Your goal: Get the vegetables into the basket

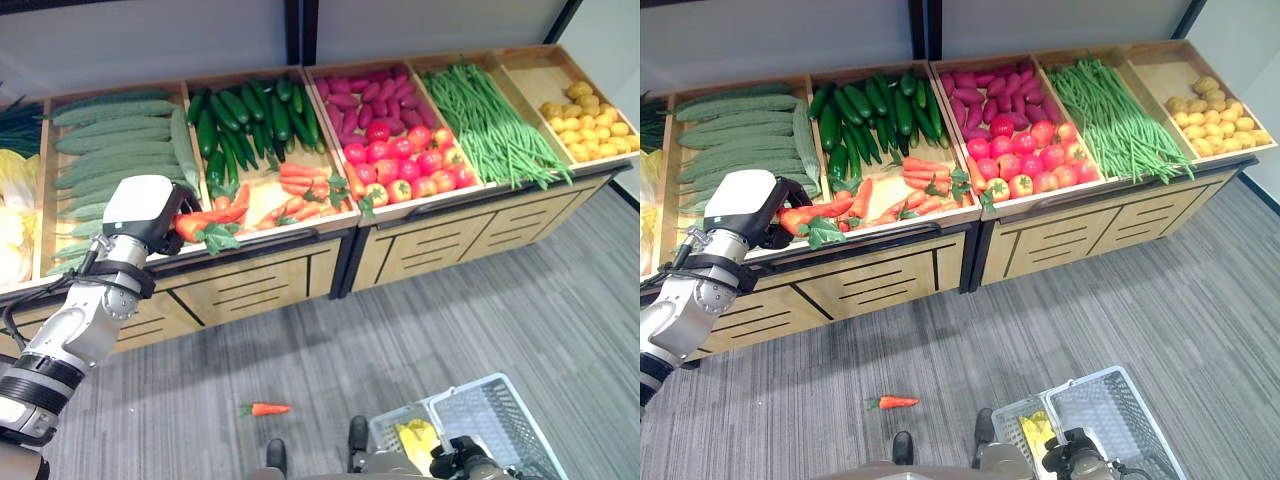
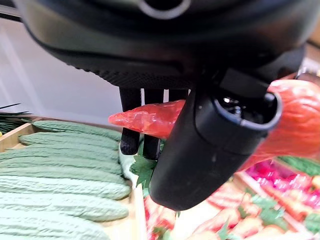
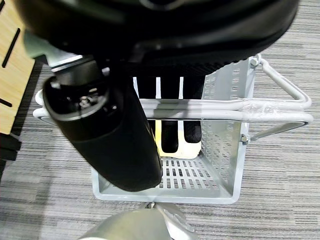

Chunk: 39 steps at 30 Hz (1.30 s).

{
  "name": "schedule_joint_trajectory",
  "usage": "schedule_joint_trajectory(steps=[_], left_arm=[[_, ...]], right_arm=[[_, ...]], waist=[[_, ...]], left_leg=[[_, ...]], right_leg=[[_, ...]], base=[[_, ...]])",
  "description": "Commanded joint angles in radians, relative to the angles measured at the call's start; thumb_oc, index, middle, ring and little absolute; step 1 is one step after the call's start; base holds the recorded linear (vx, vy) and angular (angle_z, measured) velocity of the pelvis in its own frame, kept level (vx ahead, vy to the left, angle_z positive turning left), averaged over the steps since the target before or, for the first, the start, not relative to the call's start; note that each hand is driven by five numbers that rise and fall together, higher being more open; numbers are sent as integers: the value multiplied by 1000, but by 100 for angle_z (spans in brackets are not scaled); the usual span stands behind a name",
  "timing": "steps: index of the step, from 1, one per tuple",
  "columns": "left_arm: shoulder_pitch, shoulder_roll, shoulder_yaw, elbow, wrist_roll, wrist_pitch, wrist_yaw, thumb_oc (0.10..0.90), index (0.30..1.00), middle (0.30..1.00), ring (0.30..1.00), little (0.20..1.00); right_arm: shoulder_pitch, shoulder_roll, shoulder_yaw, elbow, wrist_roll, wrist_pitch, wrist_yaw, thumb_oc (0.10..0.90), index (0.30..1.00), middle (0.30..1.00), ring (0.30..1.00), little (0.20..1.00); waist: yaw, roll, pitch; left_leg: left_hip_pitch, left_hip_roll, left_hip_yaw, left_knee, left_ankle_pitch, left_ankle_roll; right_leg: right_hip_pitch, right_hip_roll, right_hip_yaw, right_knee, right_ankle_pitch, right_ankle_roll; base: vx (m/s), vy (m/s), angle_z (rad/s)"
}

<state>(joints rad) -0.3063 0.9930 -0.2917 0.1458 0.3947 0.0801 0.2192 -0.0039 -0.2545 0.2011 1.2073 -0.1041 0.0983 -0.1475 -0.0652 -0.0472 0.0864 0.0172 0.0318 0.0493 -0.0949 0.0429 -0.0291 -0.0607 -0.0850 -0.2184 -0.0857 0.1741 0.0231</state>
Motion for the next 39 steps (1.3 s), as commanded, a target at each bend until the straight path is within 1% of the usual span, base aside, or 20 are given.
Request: schedule_joint_trajectory(steps=[1,5,13,14,16,18,20,22,25,26,27,28,29,31,33,34,36,37,38,39], left_arm=[[-66,16,154,-77,62,-16,41,400,300,300,300,300],[-21,-2,186,-121,76,-14,28,400,300,300,300,300],[-56,-27,150,-127,64,-18,7,400,300,300,300,300],[-80,-33,131,-125,59,-19,2,400,300,300,300,300],[-94,-38,117,-118,56,-19,1,400,300,300,300,300],[-130,-51,86,-111,49,-21,-2,400,300,300,300,300],[-141,-58,75,-106,46,-21,-3,400,300,300,300,300],[-169,-74,53,-97,41,-22,-3,400,300,300,300,300],[-178,-81,41,-93,37,-25,-4,400,300,300,300,300],[-178,-85,37,-92,35,-25,-6,400,300,300,300,300],[-171,-90,43,-91,32,-24,-6,400,300,300,300,300],[-166,-95,44,-89,30,-23,-7,400,300,300,300,300],[-165,-95,44,-88,30,-23,-6,400,300,300,300,300],[-156,-101,56,-91,28,-18,-6,400,300,300,300,300],[-142,-107,71,-101,25,-14,-5,400,300,300,300,300],[-140,-107,72,-102,25,-14,-5,400,300,300,300,300],[-122,-104,95,-110,19,-10,-1,400,300,300,300,300],[-89,-102,125,-112,16,-7,0,400,300,300,300,300],[-86,-102,128,-113,16,-7,-1,400,300,300,300,300],[-65,-115,145,-111,13,-12,2,400,300,300,300,300]], right_arm=[[20,-23,14,46,-32,15,10,400,300,300,300,300],[28,-18,14,45,-40,19,14,400,300,300,300,300],[33,-26,0,38,-39,22,15,400,300,300,300,300],[39,-28,-12,30,-32,24,10,400,300,300,300,300],[42,-28,-18,28,-28,24,9,400,300,300,300,300],[45,-32,-28,29,-27,27,5,400,300,300,300,300],[46,-33,-30,28,-30,29,4,400,300,300,300,300],[43,-36,-31,28,-35,31,1,400,300,300,300,300],[39,-38,-28,26,-42,33,-3,400,300,300,300,300],[38,-39,-24,23,-45,32,-4,400,300,300,300,300],[39,-37,-17,21,-50,30,-4,400,300,300,300,300],[37,-36,-13,18,-52,28,-4,400,300,300,300,300],[37,-37,-13,18,-52,28,-4,400,300,300,300,300],[30,-36,-1,15,-60,25,-3,400,300,300,300,300],[28,-31,10,13,-72,22,-5,400,300,300,300,300],[28,-31,11,13,-72,22,-5,400,300,300,300,300],[21,-29,17,18,-87,25,-3,400,300,300,300,300],[13,-29,24,15,-102,27,-2,400,300,300,300,300],[13,-30,25,15,-103,27,-2,400,300,300,300,300],[10,-34,28,12,-115,25,0,400,300,300,300,300]], waist=[[7,12,-84],[9,10,-91],[-1,9,-87],[-13,12,-82],[-13,14,-79],[-28,21,-67],[-28,23,-64],[-36,30,-50],[-37,39,-32],[-43,43,-21],[-36,56,-6],[-35,65,1],[-37,65,3],[-40,75,11],[-34,75,10],[-34,75,9],[-14,70,0],[-3,62,-12],[-4,63,-13],[0,53,-25]], left_leg=[[34,-32,83,8,-96,34],[40,-41,83,8,-99,43],[59,-61,90,8,-112,69],[64,-77,103,8,-119,84],[67,-85,113,8,-124,93],[70,-100,137,8,-133,108],[71,-104,147,8,-136,112],[76,-114,168,8,-141,120],[82,-117,206,8,-147,126],[88,-115,220,8,-150,128],[95,-107,254,8,-151,130],[103,-101,257,8,-155,125],[105,-101,255,8,-156,125],[107,-90,278,8,-154,121],[105,-79,304,8,-155,115],[105,-78,304,8,-155,115],[100,-70,328,8,-153,108],[96,-63,352,8,-148,95],[96,-62,352,8,-148,95],[99,-54,358,8,-140,85]], right_leg=[[80,-59,97,-2,-125,129],[85,-65,101,-2,-118,132],[84,-83,119,20,-102,145],[70,-96,135,35,-75,158],[61,-102,147,44,-63,163],[38,-117,170,62,-27,171],[31,-120,180,66,-16,174],[12,-130,193,76,14,179],[-14,-135,190,92,38,183],[-25,-136,178,105,37,183],[-43,-145,119,140,15,179],[-42,-153,83,173,-20,181],[-42,-154,81,180,-25,181],[-44,-155,43,234,-80,165],[-27,-149,11,282,-135,152],[-27,-149,11,283,-135,151],[9,-151,-50,267,-147,151],[49,-147,-88,191,-120,166],[51,-145,-88,186,-117,166],[70,-123,-79,139,-116,170]], base=[[-72,84,4],[-46,67,2],[-41,112,0],[-69,220,-5],[-63,228,-16],[-78,272,-29],[-38,141,-19],[-54,177,-23],[-55,142,-37],[-67,134,-62],[-40,130,-69],[-15,89,-82],[-2,42,-67],[-24,-10,-46],[-5,-82,-45],[11,-103,-47],[34,-171,-35],[37,-189,-50],[78,-293,-63],[55,-171,-51]])
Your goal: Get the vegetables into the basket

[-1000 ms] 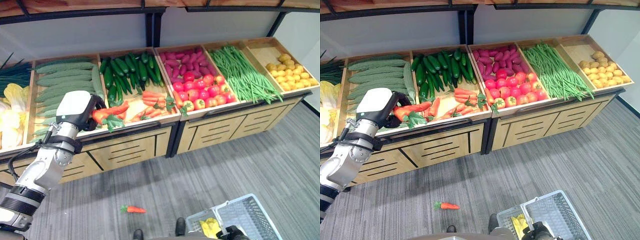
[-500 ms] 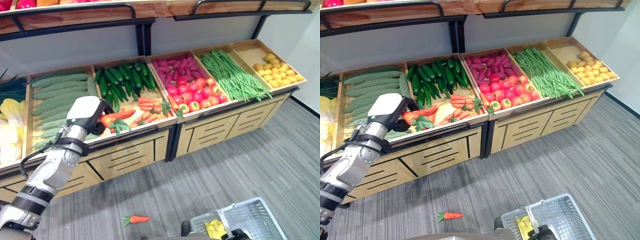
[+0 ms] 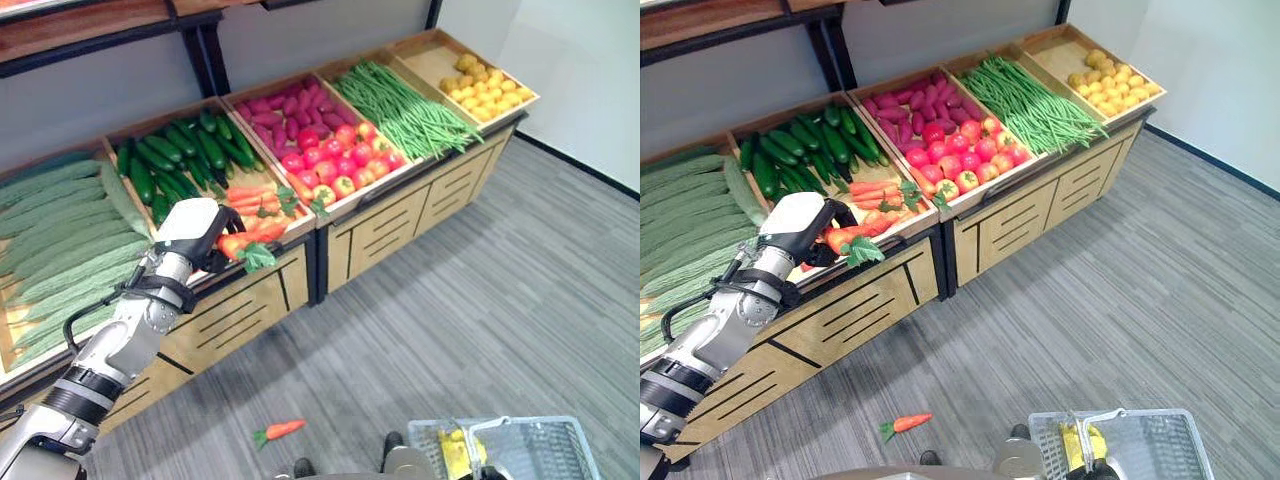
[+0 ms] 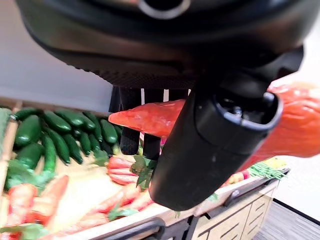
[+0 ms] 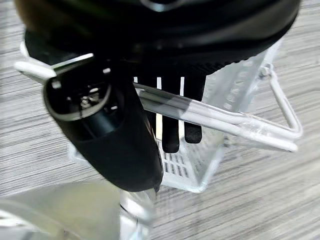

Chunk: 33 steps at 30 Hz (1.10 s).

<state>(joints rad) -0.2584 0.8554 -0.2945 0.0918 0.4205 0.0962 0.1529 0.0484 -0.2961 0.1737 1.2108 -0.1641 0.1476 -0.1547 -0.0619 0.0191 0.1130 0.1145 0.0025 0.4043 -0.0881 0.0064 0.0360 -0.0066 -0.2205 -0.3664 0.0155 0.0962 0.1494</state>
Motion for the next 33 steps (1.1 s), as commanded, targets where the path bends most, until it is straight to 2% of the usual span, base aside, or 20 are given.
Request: schedule_joint_trajectory(steps=[1,5,6,9,10,13,14,16,17,19,23,26,33], left_arm=[[-110,22,150,-58,-13,-28,68,400,300,300,300,300],[-67,-12,170,-62,-26,-32,67,400,300,300,300,300],[-51,-37,177,-58,-41,-29,69,400,300,300,300,300],[-49,-54,177,-52,-49,-26,68,400,300,300,300,300],[-48,-63,177,-49,-55,-26,67,400,300,300,300,300],[-55,-84,170,-42,-74,-31,62,400,300,300,300,300],[-59,-86,166,-36,-78,-32,62,400,300,300,300,300],[-63,-95,166,-32,-92,-37,79,400,300,300,300,300],[-59,-91,171,-34,-88,-35,88,400,300,300,300,300],[-60,-86,171,-39,-83,-35,89,400,300,300,300,300],[-31,-69,191,-69,-72,-33,80,400,300,300,300,300],[-20,-48,204,-72,-63,-31,80,400,300,300,300,300],[-31,-29,203,-72,-59,-23,83,400,300,300,300,300]], right_arm=[[-42,7,56,8,-55,-24,7,400,300,300,300,300],[-38,4,57,0,-61,-23,9,400,300,300,300,300],[-33,-3,58,-12,-62,-25,8,400,300,300,300,300],[-34,-9,56,-19,-55,-26,2,400,300,300,300,300],[-34,-13,56,-25,-52,-28,2,400,300,300,300,300],[-41,-35,67,-25,-53,-31,-3,400,300,300,300,300],[-45,-46,71,-22,-54,-30,-4,400,300,300,300,300],[-65,-65,77,-16,-61,-30,-4,400,300,300,300,300],[-79,-76,76,-15,-69,-29,-3,400,300,300,300,300],[-80,-77,68,-13,-68,-28,-1,400,300,300,300,300],[-71,-58,46,-17,-57,-22,1,400,300,300,300,300],[-69,-41,34,-34,-33,-22,-4,400,300,300,300,300],[-62,-25,37,-51,-31,-20,1,400,300,300,300,300]], waist=[[-4,-13,-52],[-8,-23,-61],[-16,-28,-57],[-23,-32,-53],[-24,-38,-50],[-17,-53,-32],[-9,-56,-28],[20,-60,-13],[29,-60,-5],[19,-56,-7],[10,-45,-13],[18,-41,-11],[8,-28,9]], left_leg=[[2,-24,4,1,-103,19],[18,2,4,1,-93,-7],[27,29,-3,1,-82,-27],[23,49,-12,11,-78,-41],[15,61,-19,28,-79,-47],[-48,91,-55,180,-111,-66],[-65,87,-97,206,-116,-72],[-103,33,-255,187,-102,-68],[-132,-6,-362,198,-118,-54],[-139,-9,-353,199,-121,-44],[-120,-17,-279,196,-155,4],[-107,-27,-211,202,-178,26],[-97,-54,-128,208,-208,62]], right_leg=[[18,13,70,35,-36,43],[48,43,67,-4,-75,27],[46,67,74,17,-115,3],[41,84,82,33,-137,-14],[45,95,89,32,-145,-23],[64,117,94,5,-152,-48],[75,122,101,-17,-150,-50],[64,121,125,-49,-124,-54],[31,117,174,-36,-100,-44],[18,111,185,-30,-91,-40],[-4,90,245,-10,-76,-17],[-30,78,302,-3,-44,3],[-81,60,379,-5,26,33]], base=[[87,-254,-35],[88,-264,-16],[98,-329,-6],[57,-240,3],[58,-262,8],[45,-200,18],[-9,-52,11],[-58,95,-5],[-41,147,-66],[11,176,-84],[68,288,-44],[32,273,-90],[-10,188,-48]])
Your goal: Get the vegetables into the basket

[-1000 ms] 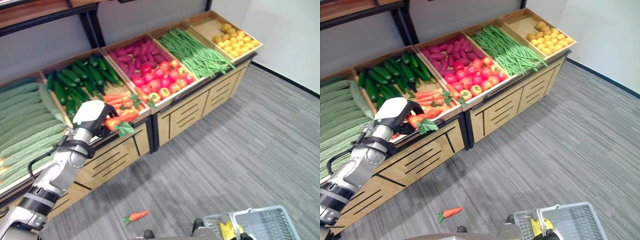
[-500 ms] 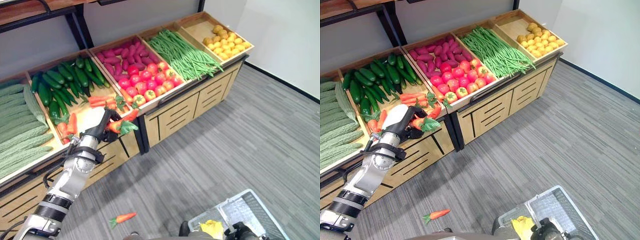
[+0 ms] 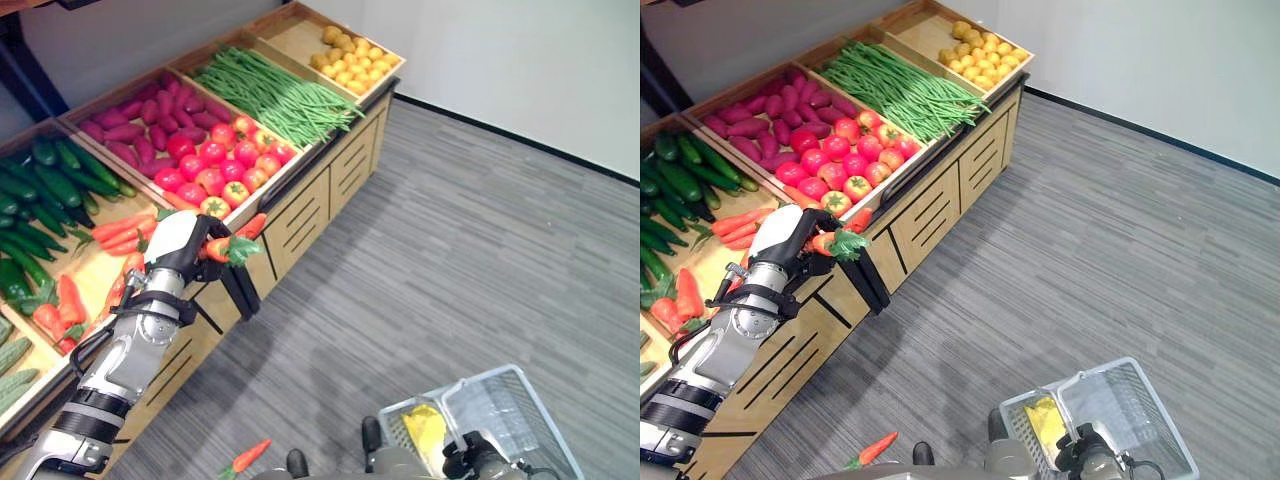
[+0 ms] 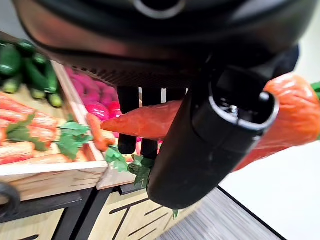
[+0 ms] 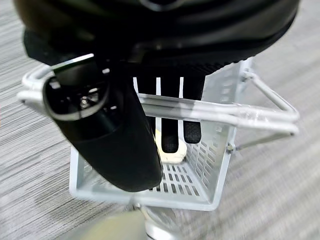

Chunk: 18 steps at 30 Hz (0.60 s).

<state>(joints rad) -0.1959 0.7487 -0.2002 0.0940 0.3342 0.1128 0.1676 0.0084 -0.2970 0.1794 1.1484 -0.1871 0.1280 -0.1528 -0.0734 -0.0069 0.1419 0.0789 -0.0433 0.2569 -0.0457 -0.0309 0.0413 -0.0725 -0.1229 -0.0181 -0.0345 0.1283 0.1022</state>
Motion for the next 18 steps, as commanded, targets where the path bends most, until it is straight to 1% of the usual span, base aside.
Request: schedule_joint_trajectory(steps=[1,4,5,6,7,8,9,10,12,13,14,15,16,17,18], left_arm=[[-94,80,114,-80,27,-38,71,400,300,300,300,300],[-93,82,128,-97,22,-38,78,400,300,300,300,300],[-91,83,130,-99,22,-37,80,400,300,300,300,300],[-89,89,133,-103,20,-39,81,400,300,300,300,300],[-89,96,136,-109,16,-39,83,400,300,300,300,300],[-89,101,138,-112,15,-38,83,400,300,300,300,300],[-91,105,138,-117,13,-36,84,400,300,300,300,300],[-95,104,134,-119,11,-37,84,400,300,300,300,300],[-102,102,130,-122,8,-37,82,400,300,300,300,300],[-104,99,129,-123,4,-36,80,400,300,300,300,300],[-104,97,130,-121,4,-35,78,400,300,300,300,300],[-102,92,131,-120,3,-38,76,400,300,300,300,300],[-101,92,132,-120,3,-38,76,400,300,300,300,300],[-102,88,131,-116,1,-42,77,400,300,300,300,300],[-103,77,127,-114,-6,-44,79,400,300,300,300,300]], right_arm=[[-24,-25,34,8,-14,0,2,400,300,300,300,300],[-23,-29,44,-2,-32,1,5,400,300,300,300,300],[-22,-31,47,-6,-37,0,6,400,300,300,300,300],[-21,-31,49,-11,-38,-1,6,400,300,300,300,300],[-24,-31,49,-17,-34,-3,3,400,300,300,300,300],[-25,-31,47,-20,-30,-3,0,400,300,300,300,300],[-25,-30,49,-27,-29,-5,-2,400,300,300,300,300],[-24,-29,51,-30,-29,-6,-3,400,300,300,300,300],[-22,-30,55,-35,-34,-8,-5,400,300,300,300,300],[-20,-31,53,-41,-35,-10,-7,400,300,300,300,300],[-21,-31,55,-45,-35,-11,-9,400,300,300,300,300],[-28,-32,57,-43,-37,-10,-11,400,300,300,300,300],[-28,-32,58,-43,-37,-10,-11,400,300,300,300,300],[-31,-34,58,-47,-36,-13,-12,400,300,300,300,300],[-30,-35,59,-55,-37,-15,-15,400,300,300,300,300]], waist=[[16,-1,-15],[12,1,3],[13,2,7],[15,9,11],[24,15,20],[28,21,25],[24,26,28],[17,28,31],[15,30,27],[17,28,23],[19,25,17],[22,17,2],[23,17,2],[22,16,-2],[18,13,-4]], left_leg=[[-62,-10,25,173,-179,61],[-67,-9,71,191,-191,71],[-67,-4,92,192,-191,69],[-61,4,99,187,-199,66],[-61,18,126,181,-194,61],[-61,29,140,171,-188,58],[-57,36,151,158,-178,53],[-50,39,158,140,-164,46],[-45,45,169,126,-157,42],[-40,46,176,119,-155,36],[-38,46,187,114,-155,31],[-38,52,211,114,-150,20],[-38,53,213,115,-150,19],[-37,63,224,117,-144,11],[-39,71,228,126,-141,5]], right_leg=[[-20,-38,35,46,1,85],[-48,-36,62,30,52,105],[-59,-37,57,27,70,110],[-65,-42,29,31,69,116],[-75,-54,-41,43,50,116],[-76,-65,-98,66,26,109],[-74,-73,-139,96,4,103],[-68,-76,-162,131,-24,96],[-55,-75,-185,169,-57,83],[-33,-73,-209,178,-90,75],[-11,-70,-223,161,-90,75],[18,-60,-227,109,-78,82],[19,-58,-225,104,-75,81],[19,-49,-211,80,-70,78],[23,-41,-200,66,-82,72]], base=[[-7,115,-17],[-23,84,-49],[19,55,-74],[6,32,-84],[4,16,-75],[-35,-26,-61],[-3,-48,-83],[18,-73,-68],[43,-108,-34],[58,-135,-11],[78,-240,-27],[53,-188,-29],[45,-233,-37],[24,-189,-35],[64,-368,-60]])
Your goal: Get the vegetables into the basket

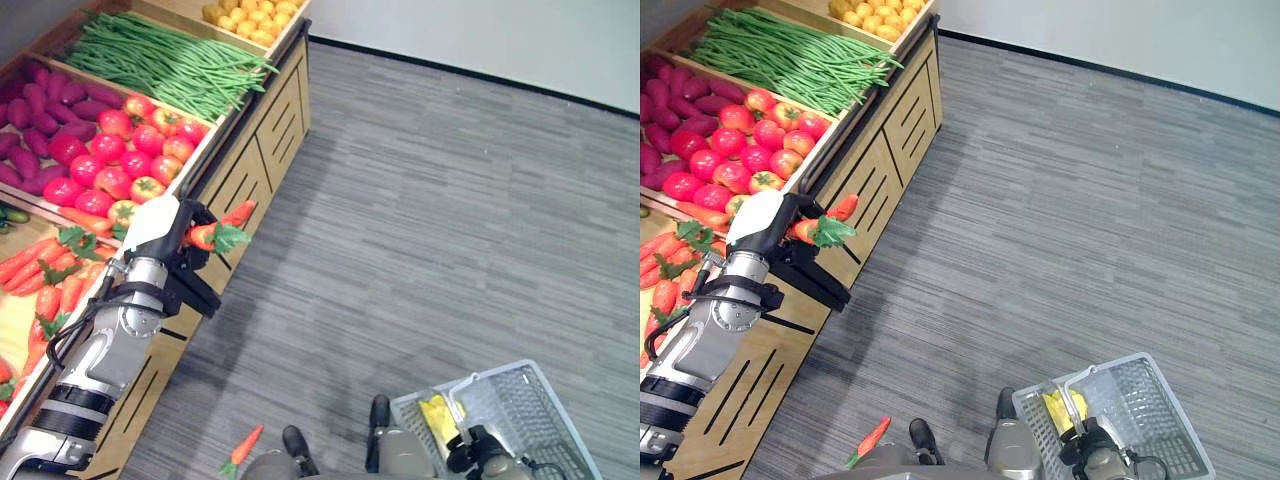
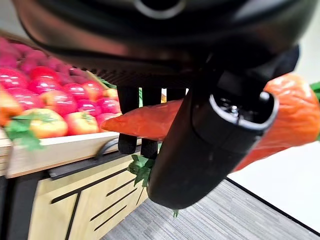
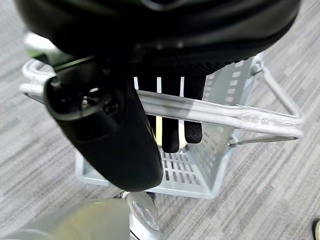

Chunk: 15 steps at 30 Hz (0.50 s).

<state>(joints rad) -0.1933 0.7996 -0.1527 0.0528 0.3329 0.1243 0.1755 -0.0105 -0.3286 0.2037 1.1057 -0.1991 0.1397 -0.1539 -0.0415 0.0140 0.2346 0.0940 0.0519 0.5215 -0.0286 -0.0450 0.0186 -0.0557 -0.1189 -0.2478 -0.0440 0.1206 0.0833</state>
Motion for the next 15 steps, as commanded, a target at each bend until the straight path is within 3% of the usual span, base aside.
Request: schedule_joint_trajectory(steps=[1,8,11,12,13,14,15], left_arm=[[-103,6,71,-65,-15,-59,69,400,300,300,300,300],[-126,-42,30,-38,-44,-62,59,400,300,300,300,300],[-133,-64,16,-27,-56,-60,49,400,300,300,300,300],[-136,-66,14,-23,-57,-61,48,400,300,300,300,300],[-147,-76,2,-17,-69,-65,52,400,300,300,300,300],[-150,-77,0,-15,-69,-66,52,400,300,300,300,300],[-154,-78,-4,-14,-79,-65,55,400,300,300,300,300]], right_arm=[[-4,-6,38,-20,-27,-25,-14,400,300,300,300,300],[3,-21,37,-41,-4,-29,-30,400,300,300,300,300],[6,-33,30,-38,20,-32,-39,400,300,300,300,300],[3,-39,32,-32,22,-32,-39,400,300,300,300,300],[-3,-55,29,-23,26,-33,-43,400,300,300,300,300],[-4,-55,27,-23,27,-33,-43,400,300,300,300,300],[-7,-68,24,-23,22,-28,-41,400,300,300,300,300]], waist=[[-18,-9,-102],[-56,-3,-105],[-65,-12,-91],[-59,-17,-82],[-47,-23,-61],[-48,-22,-60],[-46,-27,-61]], left_leg=[[-49,-10,-37,108,-118,12],[-31,30,-64,83,-71,-37],[-63,79,-86,212,-64,-64],[-80,91,-107,271,-32,-76],[-129,97,-189,384,6,-97],[-133,99,-193,389,5,-99],[-157,41,-267,330,-7,-71]], right_leg=[[15,-25,45,54,-97,75],[20,26,43,77,-163,27],[40,54,50,85,-195,-9],[53,62,57,82,-197,-20],[73,76,69,72,-199,-40],[74,77,67,71,-199,-41],[62,65,77,57,-189,-37]], base=[[80,-379,-58],[63,-284,-12],[83,-276,17],[76,-240,8],[75,-233,-13],[28,-112,-22],[-4,78,-32]])
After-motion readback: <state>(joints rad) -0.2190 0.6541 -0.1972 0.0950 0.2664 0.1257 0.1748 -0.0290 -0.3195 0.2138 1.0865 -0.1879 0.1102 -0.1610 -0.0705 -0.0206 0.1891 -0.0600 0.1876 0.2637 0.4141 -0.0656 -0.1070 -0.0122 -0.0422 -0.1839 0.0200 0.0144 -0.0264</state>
